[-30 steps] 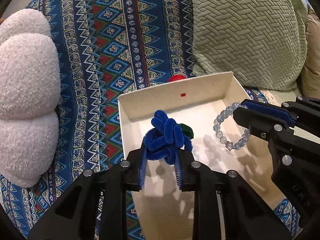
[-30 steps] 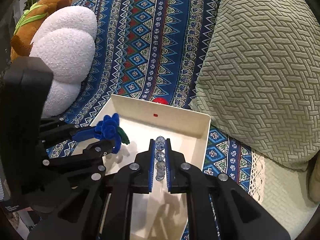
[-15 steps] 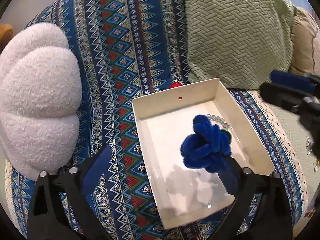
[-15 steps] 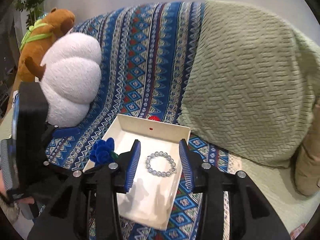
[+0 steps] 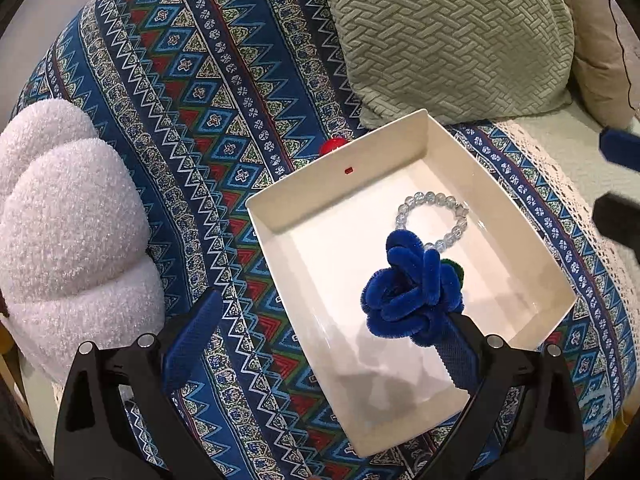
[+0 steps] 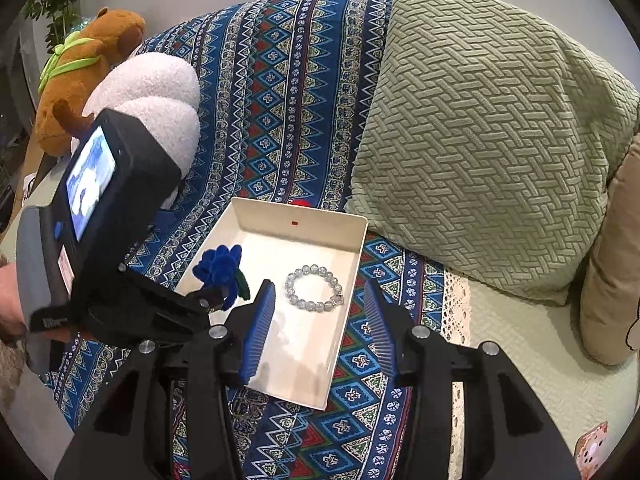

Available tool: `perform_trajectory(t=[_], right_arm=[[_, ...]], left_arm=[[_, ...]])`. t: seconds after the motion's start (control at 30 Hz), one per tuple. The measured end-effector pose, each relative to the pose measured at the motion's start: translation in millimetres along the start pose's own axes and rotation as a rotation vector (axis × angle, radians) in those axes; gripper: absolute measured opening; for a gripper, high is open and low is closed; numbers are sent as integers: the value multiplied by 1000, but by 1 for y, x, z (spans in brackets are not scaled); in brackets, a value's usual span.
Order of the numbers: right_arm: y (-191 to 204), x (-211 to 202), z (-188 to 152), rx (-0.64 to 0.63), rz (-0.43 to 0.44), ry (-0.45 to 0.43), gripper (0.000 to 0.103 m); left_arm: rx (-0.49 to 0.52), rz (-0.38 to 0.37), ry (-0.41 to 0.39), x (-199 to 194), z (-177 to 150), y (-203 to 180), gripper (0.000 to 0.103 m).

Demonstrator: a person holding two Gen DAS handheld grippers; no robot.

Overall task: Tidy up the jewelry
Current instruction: 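Lower the clear bead bracelet into the tray with the right tool while the left tool carries the flower over, then lower the blue flower into the tray and open the left tool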

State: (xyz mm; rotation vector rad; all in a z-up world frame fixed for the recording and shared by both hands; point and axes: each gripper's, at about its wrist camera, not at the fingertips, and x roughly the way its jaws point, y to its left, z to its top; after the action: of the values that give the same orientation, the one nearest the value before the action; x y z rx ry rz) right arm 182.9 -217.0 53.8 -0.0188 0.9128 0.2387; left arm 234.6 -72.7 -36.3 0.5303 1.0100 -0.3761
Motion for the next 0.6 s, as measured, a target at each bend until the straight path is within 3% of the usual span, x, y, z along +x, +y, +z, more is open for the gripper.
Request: perform_trajectory(t=[0.6], right_arm=[[24,50,13,-39,130,59,50]], left_arm=[[-60,-59,-51,-10,-7,3,96]])
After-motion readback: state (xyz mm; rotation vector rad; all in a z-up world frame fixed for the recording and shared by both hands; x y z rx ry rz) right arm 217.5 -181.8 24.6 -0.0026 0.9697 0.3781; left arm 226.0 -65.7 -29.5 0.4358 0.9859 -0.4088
